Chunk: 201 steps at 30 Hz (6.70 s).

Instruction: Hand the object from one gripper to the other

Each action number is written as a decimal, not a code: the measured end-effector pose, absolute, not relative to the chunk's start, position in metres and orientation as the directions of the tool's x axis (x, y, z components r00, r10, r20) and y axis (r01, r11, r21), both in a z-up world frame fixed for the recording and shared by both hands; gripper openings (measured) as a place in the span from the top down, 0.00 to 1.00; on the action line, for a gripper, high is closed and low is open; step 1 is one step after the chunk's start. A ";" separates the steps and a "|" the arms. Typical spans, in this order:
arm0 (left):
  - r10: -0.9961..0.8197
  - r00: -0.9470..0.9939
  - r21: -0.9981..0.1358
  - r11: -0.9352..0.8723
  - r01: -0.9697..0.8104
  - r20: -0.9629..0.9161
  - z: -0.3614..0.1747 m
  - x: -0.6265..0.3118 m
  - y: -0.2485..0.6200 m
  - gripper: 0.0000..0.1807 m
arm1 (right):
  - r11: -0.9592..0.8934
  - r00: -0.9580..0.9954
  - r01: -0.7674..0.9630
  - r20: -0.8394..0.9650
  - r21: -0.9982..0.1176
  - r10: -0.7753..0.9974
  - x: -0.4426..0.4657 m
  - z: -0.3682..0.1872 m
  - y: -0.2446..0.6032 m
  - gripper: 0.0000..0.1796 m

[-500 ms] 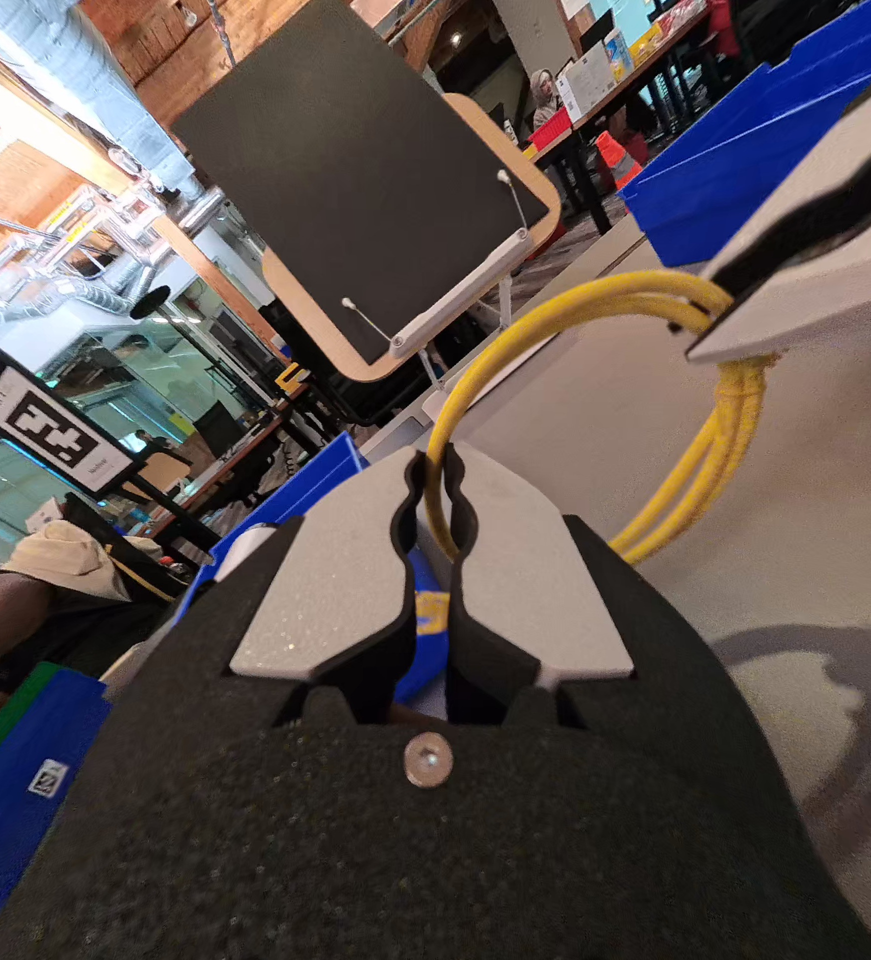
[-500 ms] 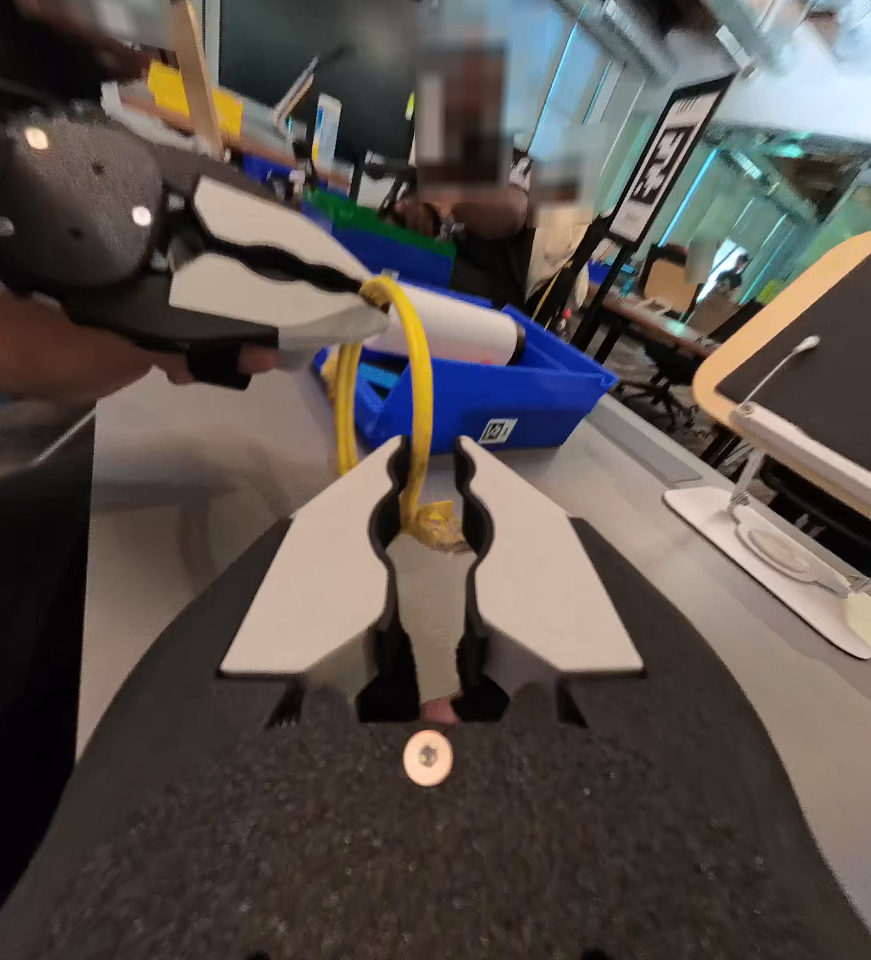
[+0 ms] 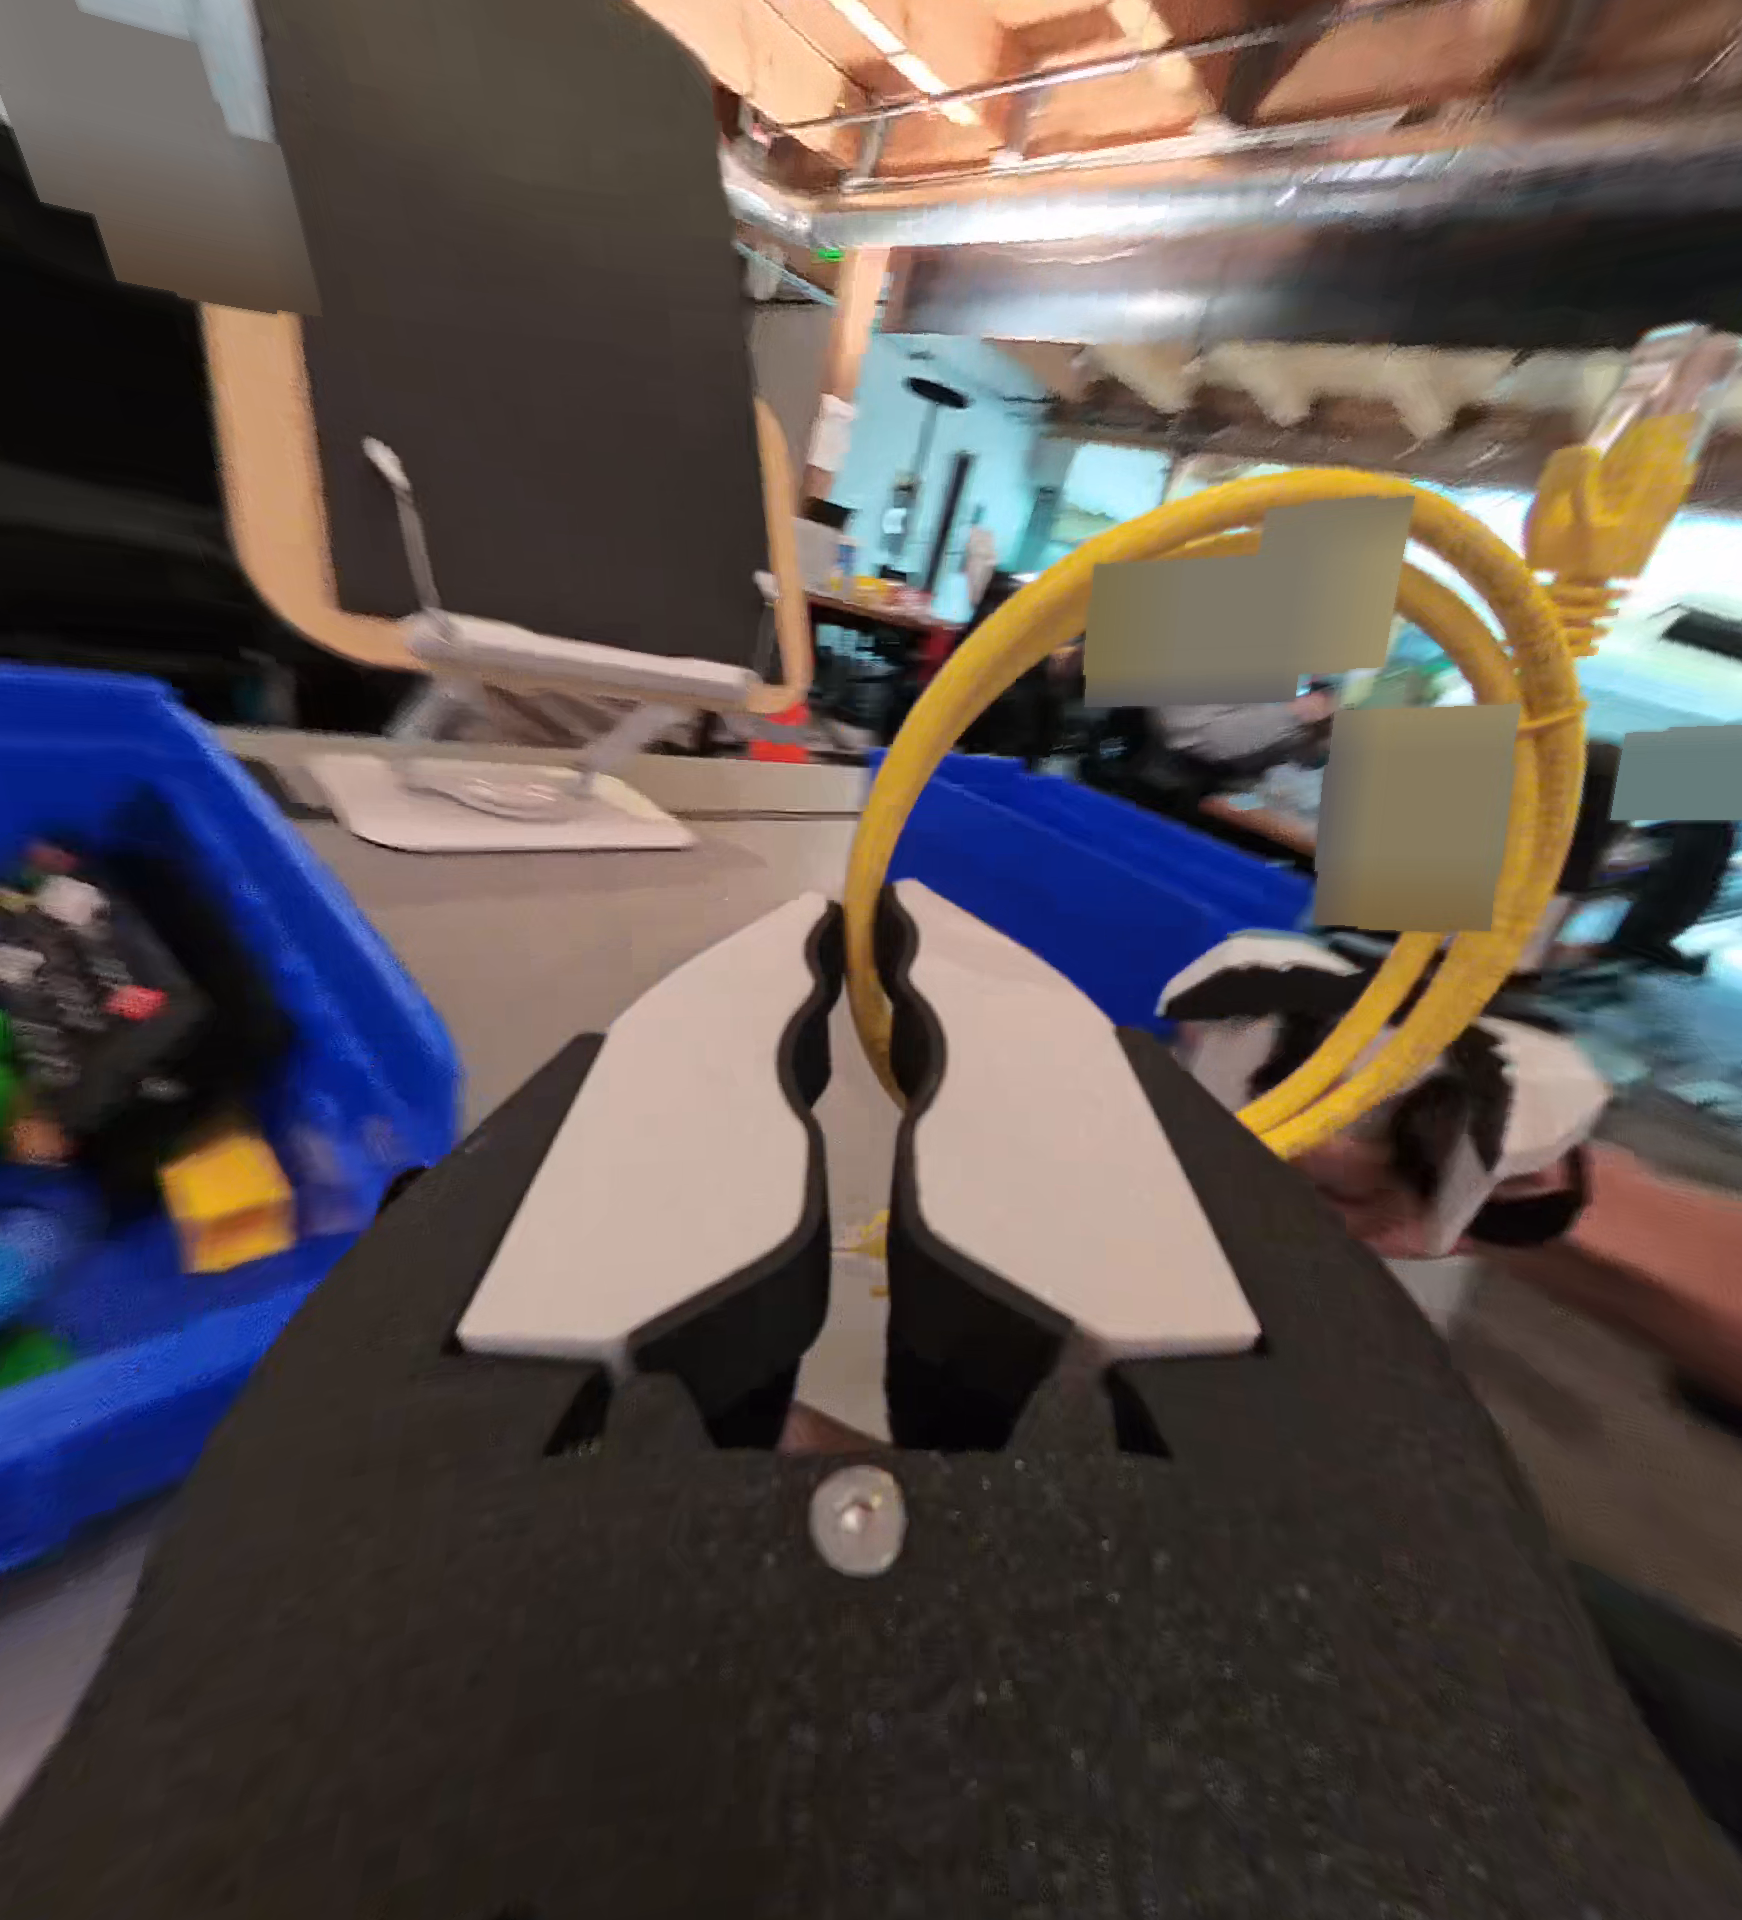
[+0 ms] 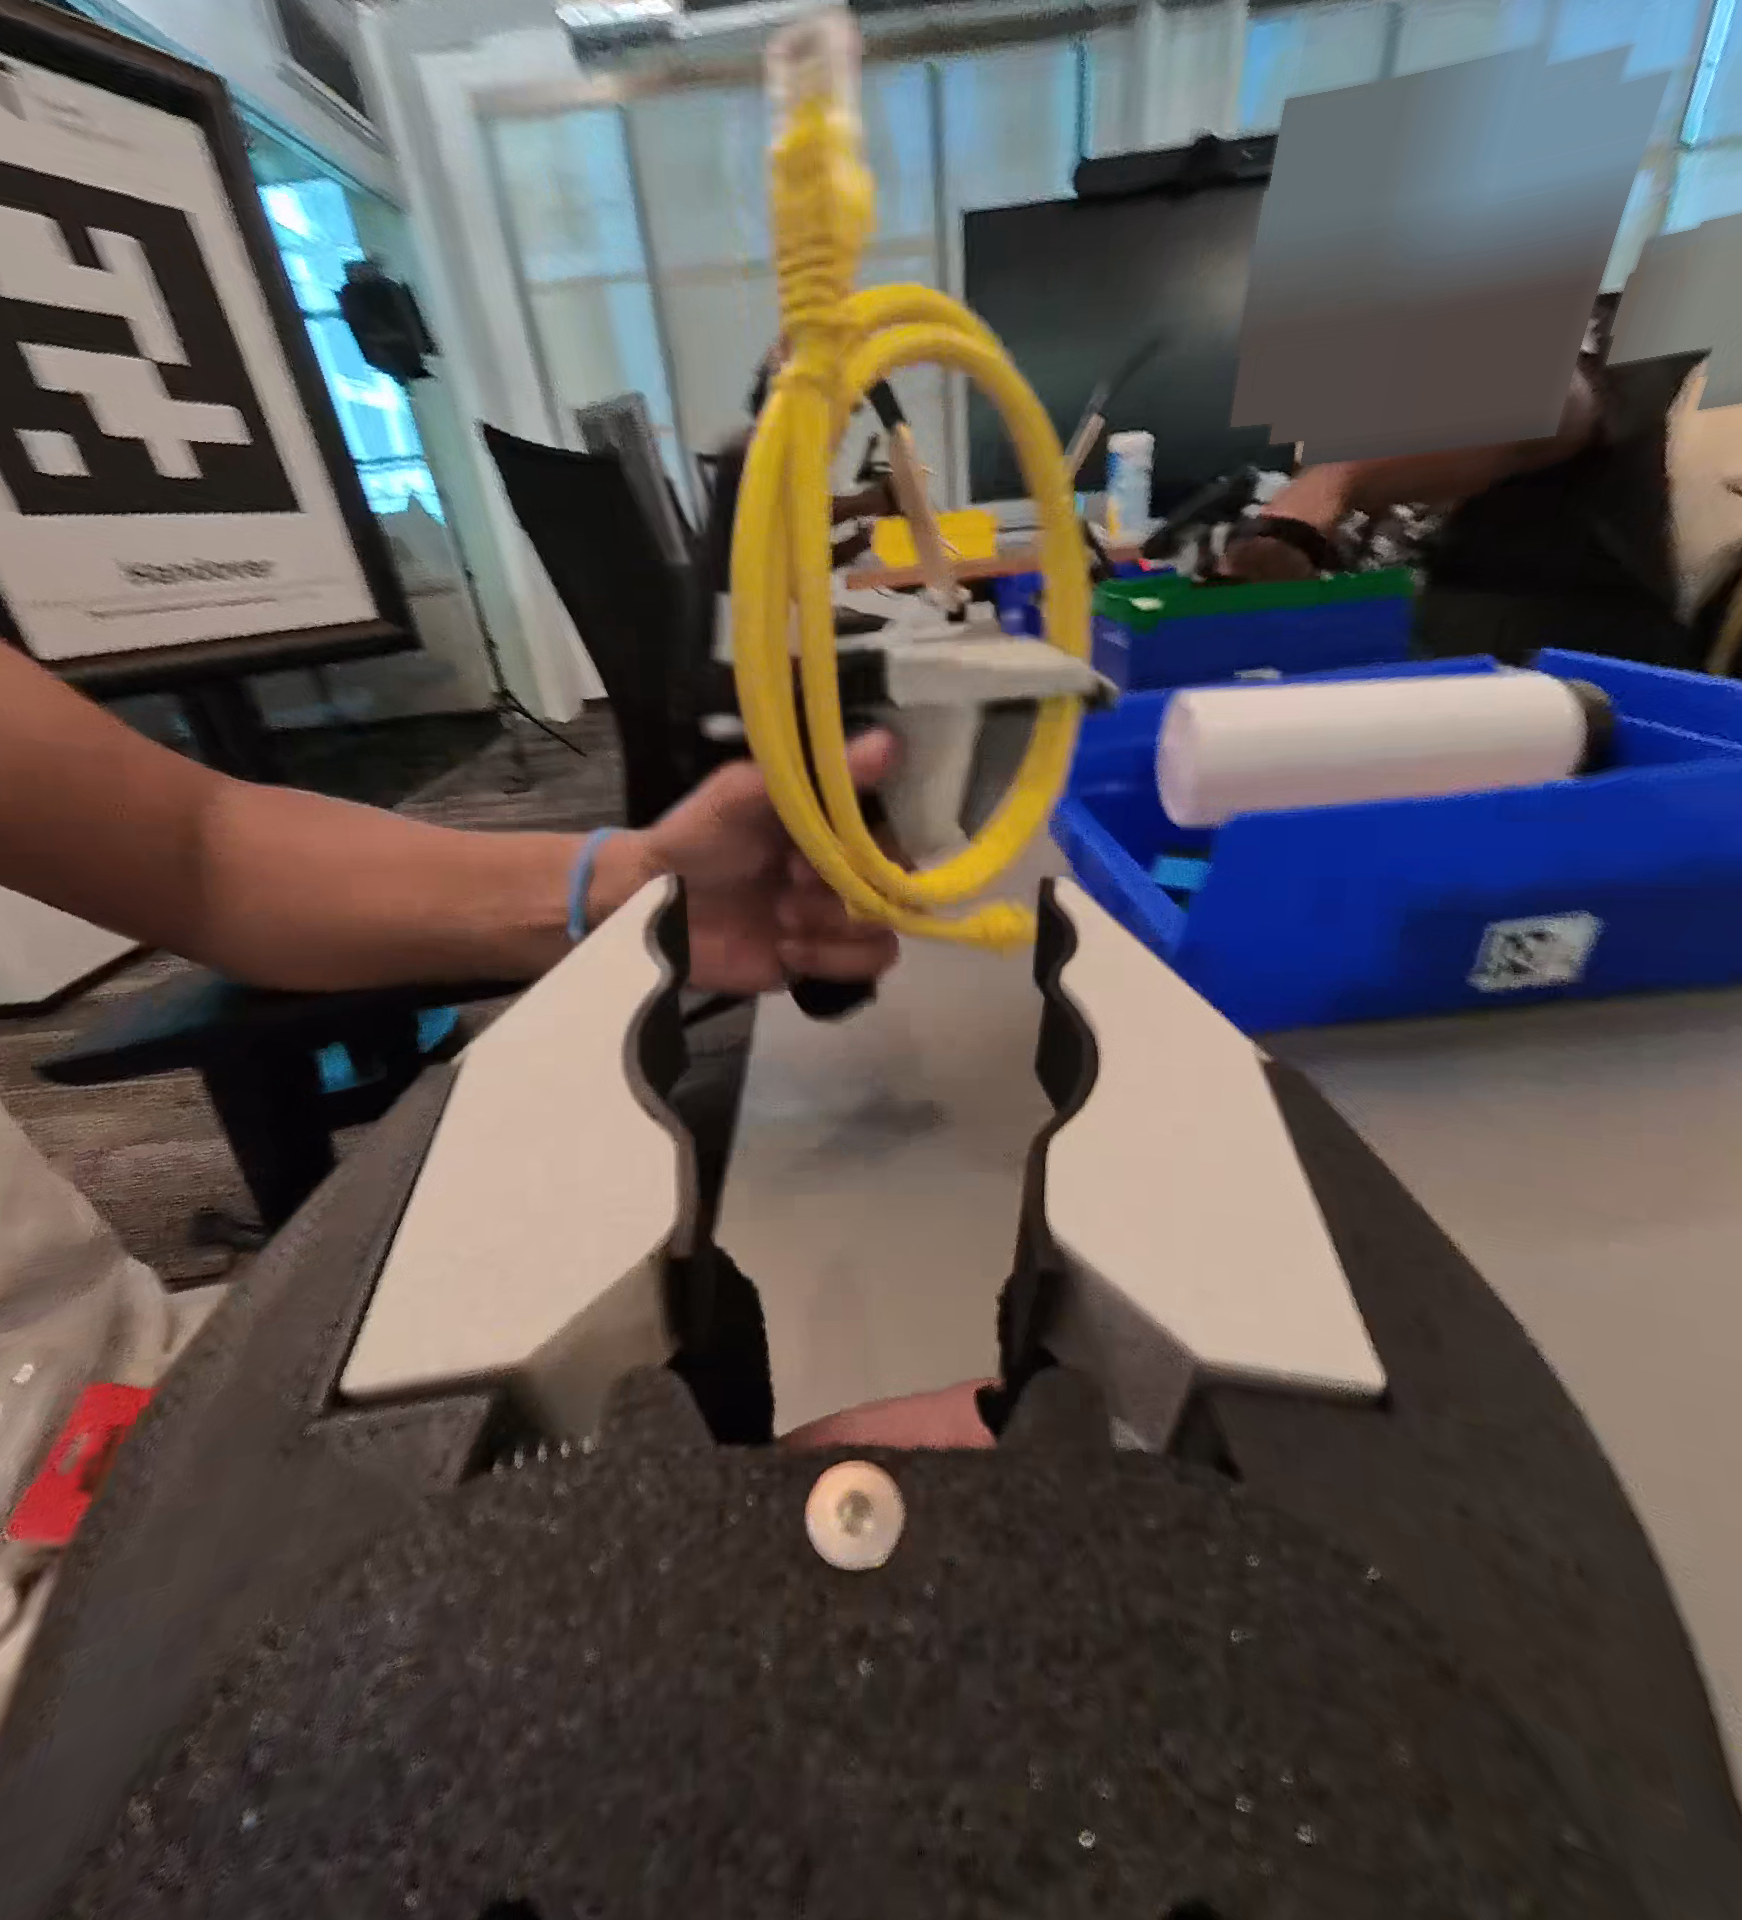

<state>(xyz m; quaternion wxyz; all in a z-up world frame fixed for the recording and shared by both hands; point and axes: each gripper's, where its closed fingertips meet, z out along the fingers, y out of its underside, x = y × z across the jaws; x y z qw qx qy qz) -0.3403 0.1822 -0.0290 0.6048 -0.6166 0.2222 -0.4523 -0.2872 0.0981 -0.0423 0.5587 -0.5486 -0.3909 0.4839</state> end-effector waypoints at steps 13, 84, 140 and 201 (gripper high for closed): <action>-0.796 0.159 -0.808 -0.548 0.219 0.583 -0.060 -0.300 0.158 0.94 | -0.060 0.077 -0.083 -0.066 -0.995 0.995 -0.313 -0.034 0.071 0.93; -0.929 0.097 -0.933 -0.352 0.073 0.358 -0.060 -0.281 0.123 0.76 | 0.205 0.729 0.530 0.565 -0.823 0.387 -0.218 -0.041 0.179 0.94; -0.827 0.206 -0.852 -0.508 0.122 0.523 -0.079 -0.300 0.165 0.93 | -0.100 0.053 -0.086 -0.105 -0.991 0.993 -0.325 -0.039 0.065 0.97; -0.782 -0.193 -0.718 -0.622 0.312 0.593 -0.023 -0.309 0.136 0.94 | -0.501 -0.169 -0.389 -0.474 -0.773 0.864 -0.231 -0.001 0.101 0.77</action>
